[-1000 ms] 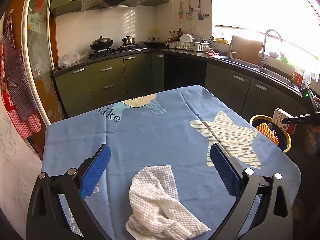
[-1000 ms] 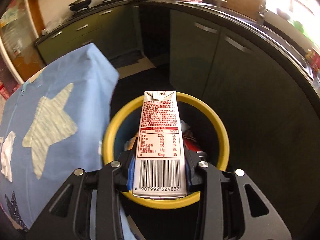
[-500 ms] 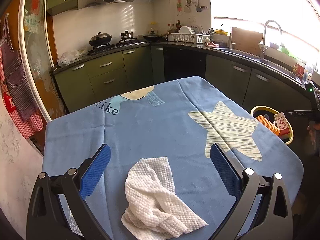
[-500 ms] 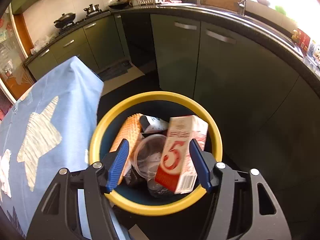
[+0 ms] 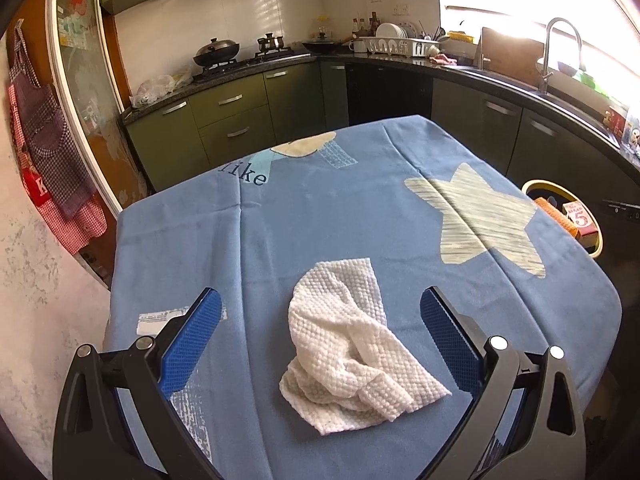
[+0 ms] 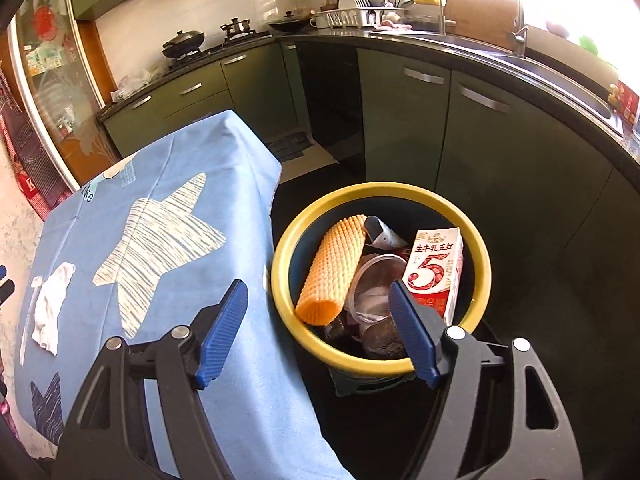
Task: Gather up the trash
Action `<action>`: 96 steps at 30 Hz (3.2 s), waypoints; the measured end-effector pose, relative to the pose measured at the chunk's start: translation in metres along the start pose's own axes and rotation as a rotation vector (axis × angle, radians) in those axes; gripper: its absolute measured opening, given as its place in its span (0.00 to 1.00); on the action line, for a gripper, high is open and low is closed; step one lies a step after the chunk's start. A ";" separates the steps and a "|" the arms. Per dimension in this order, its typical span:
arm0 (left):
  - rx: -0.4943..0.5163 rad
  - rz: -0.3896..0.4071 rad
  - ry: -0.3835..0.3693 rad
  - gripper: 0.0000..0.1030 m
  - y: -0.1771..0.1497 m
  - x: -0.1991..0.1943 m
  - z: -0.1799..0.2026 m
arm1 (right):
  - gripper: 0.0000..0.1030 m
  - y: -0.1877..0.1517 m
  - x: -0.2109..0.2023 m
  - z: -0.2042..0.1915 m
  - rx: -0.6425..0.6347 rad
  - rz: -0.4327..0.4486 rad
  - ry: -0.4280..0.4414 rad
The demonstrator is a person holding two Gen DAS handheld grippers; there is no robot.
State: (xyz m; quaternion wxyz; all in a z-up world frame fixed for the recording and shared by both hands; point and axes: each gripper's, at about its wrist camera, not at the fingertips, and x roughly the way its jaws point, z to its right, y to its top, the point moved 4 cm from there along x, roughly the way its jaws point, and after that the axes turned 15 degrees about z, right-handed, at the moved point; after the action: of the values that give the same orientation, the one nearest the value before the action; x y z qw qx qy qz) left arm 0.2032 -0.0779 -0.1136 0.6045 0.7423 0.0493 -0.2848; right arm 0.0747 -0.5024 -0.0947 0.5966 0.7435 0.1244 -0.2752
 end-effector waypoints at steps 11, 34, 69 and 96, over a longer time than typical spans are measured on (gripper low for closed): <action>-0.008 -0.174 -0.008 0.95 -0.041 0.047 0.005 | 0.68 -0.011 0.003 0.003 0.018 -0.024 0.018; 0.022 -0.136 -0.190 0.11 -0.001 0.018 0.049 | 0.68 -0.007 -0.006 0.011 0.047 0.006 0.016; 0.360 -0.129 -0.622 0.65 0.103 0.161 0.475 | 0.72 -0.040 -0.054 0.148 0.259 0.076 -0.176; -0.033 0.196 0.018 0.95 0.065 -0.070 0.074 | 0.93 -0.012 -0.069 -0.010 -0.039 0.108 -0.020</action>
State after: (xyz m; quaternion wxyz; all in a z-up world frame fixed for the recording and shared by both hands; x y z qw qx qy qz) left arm 0.1446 -0.1443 -0.0314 0.6410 0.7361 -0.0136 -0.2169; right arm 0.0146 -0.4793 -0.0650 0.6262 0.7346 0.0835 -0.2473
